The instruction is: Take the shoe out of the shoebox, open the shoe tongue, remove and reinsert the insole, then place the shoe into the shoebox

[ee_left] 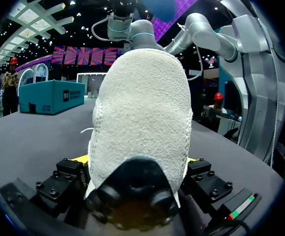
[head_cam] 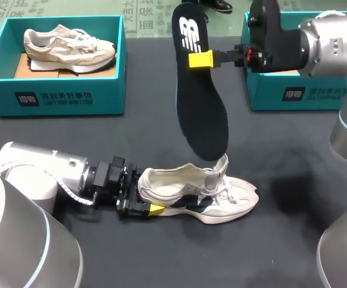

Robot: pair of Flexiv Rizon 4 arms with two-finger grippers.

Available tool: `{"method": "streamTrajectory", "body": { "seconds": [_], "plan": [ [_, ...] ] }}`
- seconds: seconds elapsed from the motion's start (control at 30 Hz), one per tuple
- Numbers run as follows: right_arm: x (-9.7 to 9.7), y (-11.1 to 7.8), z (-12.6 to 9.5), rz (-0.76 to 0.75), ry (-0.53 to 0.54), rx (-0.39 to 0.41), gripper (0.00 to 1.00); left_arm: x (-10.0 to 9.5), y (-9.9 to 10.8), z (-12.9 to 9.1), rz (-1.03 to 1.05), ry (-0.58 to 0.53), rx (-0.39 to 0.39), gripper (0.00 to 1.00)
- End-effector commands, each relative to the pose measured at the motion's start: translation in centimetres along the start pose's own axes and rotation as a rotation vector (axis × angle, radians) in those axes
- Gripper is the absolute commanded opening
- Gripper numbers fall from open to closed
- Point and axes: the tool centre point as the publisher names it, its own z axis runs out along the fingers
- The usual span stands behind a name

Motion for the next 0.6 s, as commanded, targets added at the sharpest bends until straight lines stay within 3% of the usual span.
{"method": "streamTrajectory", "body": {
  "seconds": [0.03,0.17,0.4,0.6],
  "plan": [
    [1.1,-0.6,-0.4,0.001,-0.043,-0.02,0.0,0.0,0.1,0.0,-0.001,0.0,-0.001,0.0],
    [1.1,-0.6,-0.4,0.001,-0.043,-0.02,0.0,0.0,0.1,0.0,-0.001,0.0,-0.001,0.0],
    [4.0,-0.5,-2.4,0.051,-0.151,-0.044,0.0,0.0,0.1,0.0,-0.001,0.0,-0.001,0.0],
    [5.4,-0.8,-2.6,0.048,-0.186,-0.046,0.0,0.0,0.1,0.0,-0.001,0.0,-0.001,0.0]
  ]
}}
